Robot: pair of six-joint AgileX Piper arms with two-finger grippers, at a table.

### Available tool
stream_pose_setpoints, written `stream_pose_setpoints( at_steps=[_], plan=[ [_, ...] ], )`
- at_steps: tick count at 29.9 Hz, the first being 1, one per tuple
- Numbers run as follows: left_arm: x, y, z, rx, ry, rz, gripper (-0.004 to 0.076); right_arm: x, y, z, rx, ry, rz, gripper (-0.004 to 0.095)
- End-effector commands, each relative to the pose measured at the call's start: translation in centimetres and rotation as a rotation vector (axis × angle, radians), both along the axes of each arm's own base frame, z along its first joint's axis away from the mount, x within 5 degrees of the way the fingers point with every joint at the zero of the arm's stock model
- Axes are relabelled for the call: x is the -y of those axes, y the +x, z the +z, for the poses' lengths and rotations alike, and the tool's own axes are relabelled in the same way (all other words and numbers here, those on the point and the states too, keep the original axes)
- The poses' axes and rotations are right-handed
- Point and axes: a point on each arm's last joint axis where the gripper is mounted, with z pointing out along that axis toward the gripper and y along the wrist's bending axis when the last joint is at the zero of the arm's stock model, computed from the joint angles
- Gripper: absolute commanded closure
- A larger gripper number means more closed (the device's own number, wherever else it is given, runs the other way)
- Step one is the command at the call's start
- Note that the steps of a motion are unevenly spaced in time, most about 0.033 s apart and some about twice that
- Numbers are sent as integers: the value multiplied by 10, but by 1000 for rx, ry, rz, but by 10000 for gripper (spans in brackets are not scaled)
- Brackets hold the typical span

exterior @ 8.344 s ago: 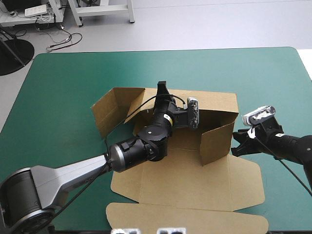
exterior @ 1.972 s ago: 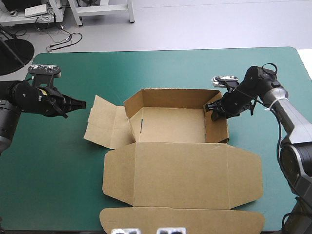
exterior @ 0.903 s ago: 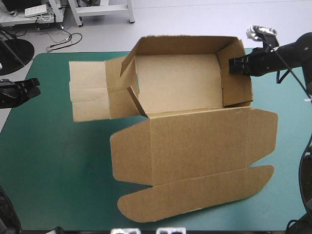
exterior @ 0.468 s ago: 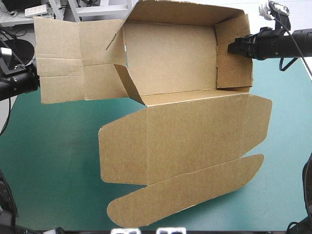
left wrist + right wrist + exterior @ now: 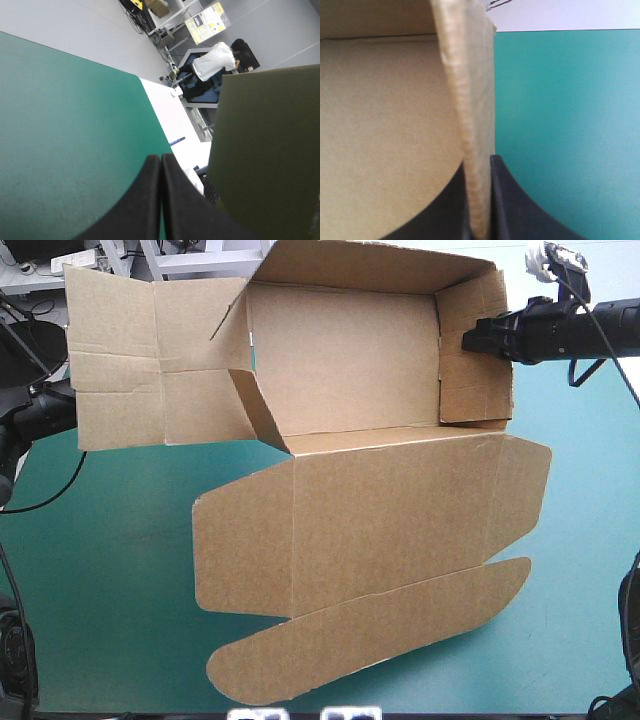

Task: Fold the box

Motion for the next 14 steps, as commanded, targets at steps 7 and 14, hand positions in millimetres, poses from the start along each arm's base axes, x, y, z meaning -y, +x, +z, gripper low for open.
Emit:
stream_pose_setpoints(
  at_steps=[7,14],
  plan=[
    [18,-43,49,158,-62,-99,734,-21,-15,28,115,-5,-50,924],
    [23,-62,63,213,-43,-101,734,-32,-13,32,157,22,-72,924]
  ],
)
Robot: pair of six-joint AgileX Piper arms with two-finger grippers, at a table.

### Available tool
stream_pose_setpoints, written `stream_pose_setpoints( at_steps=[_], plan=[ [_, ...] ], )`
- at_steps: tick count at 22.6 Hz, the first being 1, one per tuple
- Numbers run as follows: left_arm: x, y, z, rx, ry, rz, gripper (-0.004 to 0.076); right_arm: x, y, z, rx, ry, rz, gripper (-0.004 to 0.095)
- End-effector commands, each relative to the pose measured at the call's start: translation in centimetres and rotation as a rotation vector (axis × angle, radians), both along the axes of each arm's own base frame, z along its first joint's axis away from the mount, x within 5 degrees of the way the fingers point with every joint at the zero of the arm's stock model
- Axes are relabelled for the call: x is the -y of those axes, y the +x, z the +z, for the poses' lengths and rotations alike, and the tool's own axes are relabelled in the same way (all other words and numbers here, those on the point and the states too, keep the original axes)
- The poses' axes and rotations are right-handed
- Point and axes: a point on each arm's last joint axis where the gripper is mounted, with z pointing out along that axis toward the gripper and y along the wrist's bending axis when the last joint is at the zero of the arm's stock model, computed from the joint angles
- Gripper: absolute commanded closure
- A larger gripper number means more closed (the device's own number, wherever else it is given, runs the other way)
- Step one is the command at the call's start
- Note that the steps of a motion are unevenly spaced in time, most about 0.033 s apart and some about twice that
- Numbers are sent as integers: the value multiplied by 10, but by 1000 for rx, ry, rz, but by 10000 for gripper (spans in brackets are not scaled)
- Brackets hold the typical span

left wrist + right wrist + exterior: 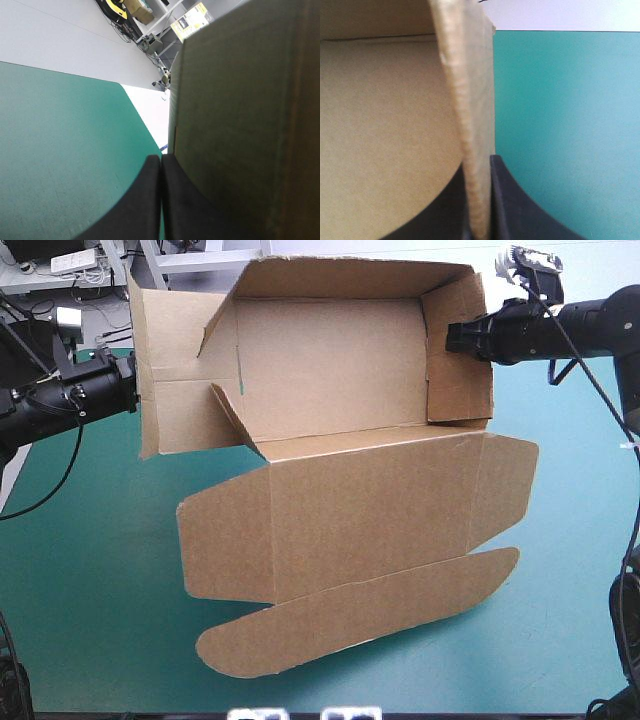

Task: Fold the box

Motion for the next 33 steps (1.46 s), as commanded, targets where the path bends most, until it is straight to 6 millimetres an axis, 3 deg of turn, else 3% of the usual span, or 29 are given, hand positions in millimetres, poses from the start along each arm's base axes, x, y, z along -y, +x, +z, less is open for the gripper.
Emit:
stream_pose_setpoints(
  at_steps=[1,8,15,20,28,31,33],
  plan=[
    [11,-29,29,100,-51,-89,734,-8,-17,35,142,86,-25,924],
    [16,-51,43,158,-30,-90,734,-20,-15,35,174,54,-42,924],
    [16,-53,43,154,-20,-90,734,-29,-15,38,205,78,-50,924],
    [36,-56,40,152,5,-174,734,-35,-1,23,153,76,-38,924],
    [41,-55,32,132,96,-182,731,-45,6,15,143,67,-24,924],
    [40,-53,26,119,168,-167,647,-48,6,15,148,51,-20,924],
    [39,-52,23,113,199,-161,531,-48,6,14,145,48,-19,924]
  ],
)
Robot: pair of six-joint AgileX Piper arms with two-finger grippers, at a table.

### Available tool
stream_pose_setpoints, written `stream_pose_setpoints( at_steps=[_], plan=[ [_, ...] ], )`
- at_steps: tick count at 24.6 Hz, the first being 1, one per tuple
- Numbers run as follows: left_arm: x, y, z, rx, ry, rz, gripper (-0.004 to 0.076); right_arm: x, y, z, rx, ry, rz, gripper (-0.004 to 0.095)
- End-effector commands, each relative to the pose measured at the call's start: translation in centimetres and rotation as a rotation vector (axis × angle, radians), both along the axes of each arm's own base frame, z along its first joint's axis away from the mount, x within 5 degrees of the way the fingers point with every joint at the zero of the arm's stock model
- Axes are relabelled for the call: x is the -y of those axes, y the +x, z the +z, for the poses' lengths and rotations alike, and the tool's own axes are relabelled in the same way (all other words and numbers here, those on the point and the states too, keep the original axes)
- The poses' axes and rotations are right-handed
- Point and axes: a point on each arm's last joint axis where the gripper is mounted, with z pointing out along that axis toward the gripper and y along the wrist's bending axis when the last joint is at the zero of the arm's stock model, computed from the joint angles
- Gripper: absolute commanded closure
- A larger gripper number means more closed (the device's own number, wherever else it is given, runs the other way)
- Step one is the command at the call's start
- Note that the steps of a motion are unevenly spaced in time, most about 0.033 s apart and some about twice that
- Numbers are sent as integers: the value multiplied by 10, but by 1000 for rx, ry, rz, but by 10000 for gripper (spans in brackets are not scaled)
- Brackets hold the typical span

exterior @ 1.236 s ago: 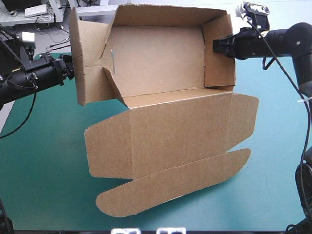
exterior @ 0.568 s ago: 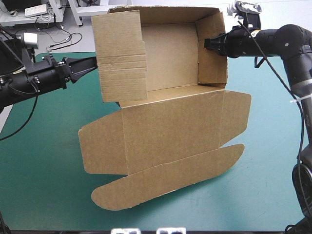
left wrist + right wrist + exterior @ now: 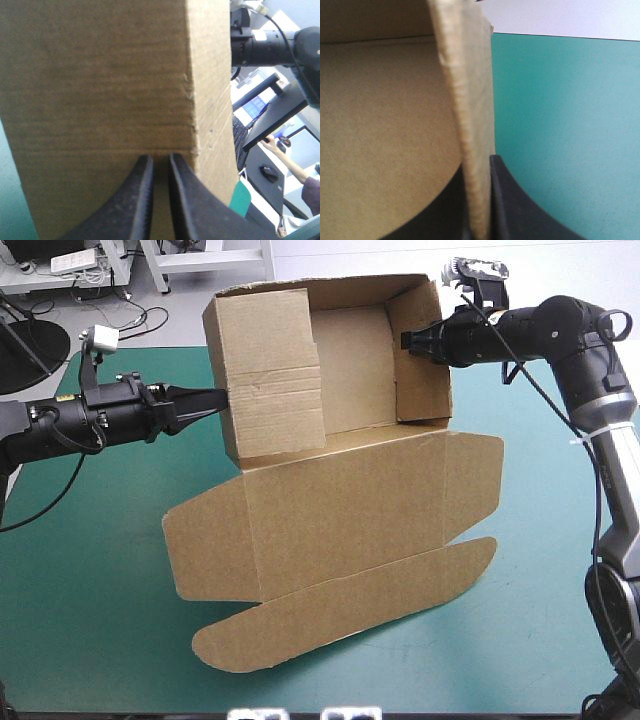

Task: Fold the box

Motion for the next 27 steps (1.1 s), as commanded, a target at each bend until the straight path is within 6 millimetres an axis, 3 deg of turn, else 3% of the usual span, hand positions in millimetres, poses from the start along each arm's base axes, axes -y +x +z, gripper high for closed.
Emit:
stream_pose_setpoints(
  at_steps=[1,4,12,27],
  plan=[
    [6,-15,15,41,-37,-65,442,1,-16,35,120,79,-21,924],
    [6,-16,17,43,-56,-76,349,2,-15,33,119,52,-30,924],
    [3,-12,11,29,12,-25,349,2,-16,31,102,51,-19,924],
    [-6,-2,1,-39,100,125,349,-50,-32,25,122,-88,41,924]
  ],
)
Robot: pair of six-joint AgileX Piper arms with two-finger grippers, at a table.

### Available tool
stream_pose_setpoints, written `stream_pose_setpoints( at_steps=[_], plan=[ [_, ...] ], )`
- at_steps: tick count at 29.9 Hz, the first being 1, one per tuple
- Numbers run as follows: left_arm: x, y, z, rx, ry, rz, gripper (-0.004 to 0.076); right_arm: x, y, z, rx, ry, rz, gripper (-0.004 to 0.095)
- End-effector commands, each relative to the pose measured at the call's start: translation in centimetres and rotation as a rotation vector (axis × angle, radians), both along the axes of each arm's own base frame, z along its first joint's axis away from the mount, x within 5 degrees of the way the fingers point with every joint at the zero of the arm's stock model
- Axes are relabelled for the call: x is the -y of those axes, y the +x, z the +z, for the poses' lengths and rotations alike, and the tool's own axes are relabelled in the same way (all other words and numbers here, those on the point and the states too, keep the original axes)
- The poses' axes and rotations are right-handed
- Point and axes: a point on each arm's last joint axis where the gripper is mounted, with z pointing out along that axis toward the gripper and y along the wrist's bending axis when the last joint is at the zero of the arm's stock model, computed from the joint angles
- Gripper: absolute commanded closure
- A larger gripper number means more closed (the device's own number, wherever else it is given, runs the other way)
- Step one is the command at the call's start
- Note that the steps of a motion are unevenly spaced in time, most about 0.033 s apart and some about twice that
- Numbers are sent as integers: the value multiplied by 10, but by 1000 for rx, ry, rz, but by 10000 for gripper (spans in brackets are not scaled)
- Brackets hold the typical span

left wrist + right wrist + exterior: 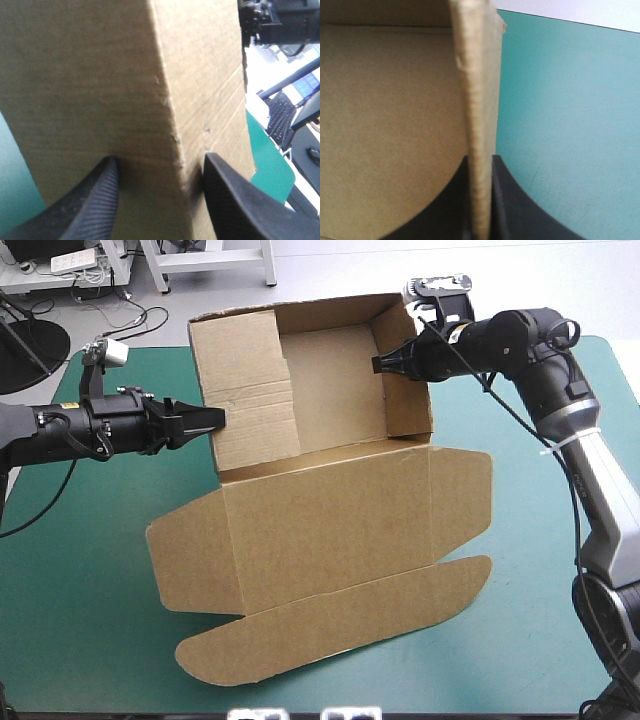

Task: Fold the box

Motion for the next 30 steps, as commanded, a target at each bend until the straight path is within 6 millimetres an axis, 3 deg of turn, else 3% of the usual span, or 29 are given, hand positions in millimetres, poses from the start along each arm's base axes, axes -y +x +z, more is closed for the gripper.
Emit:
stream_pose_setpoints(
  at_steps=[1,7,10,15,16,24,30],
  plan=[
    [0,-3,16,43,-44,76,349,-12,-21,33,109,90,32,924],
    [-11,3,7,6,54,203,384,-22,-26,34,99,109,52,924],
    [-15,7,6,28,92,246,472,-24,-28,33,84,108,62,924],
    [-14,13,0,12,102,233,719,-26,-30,31,52,103,66,924],
    [-12,15,-2,7,116,222,732,-25,-30,30,45,95,65,924],
    [20,25,-18,-29,219,199,734,-20,-36,19,-59,0,59,924],
    [43,34,-42,-119,384,229,734,-17,-32,-17,-191,-92,34,924]
  ],
)
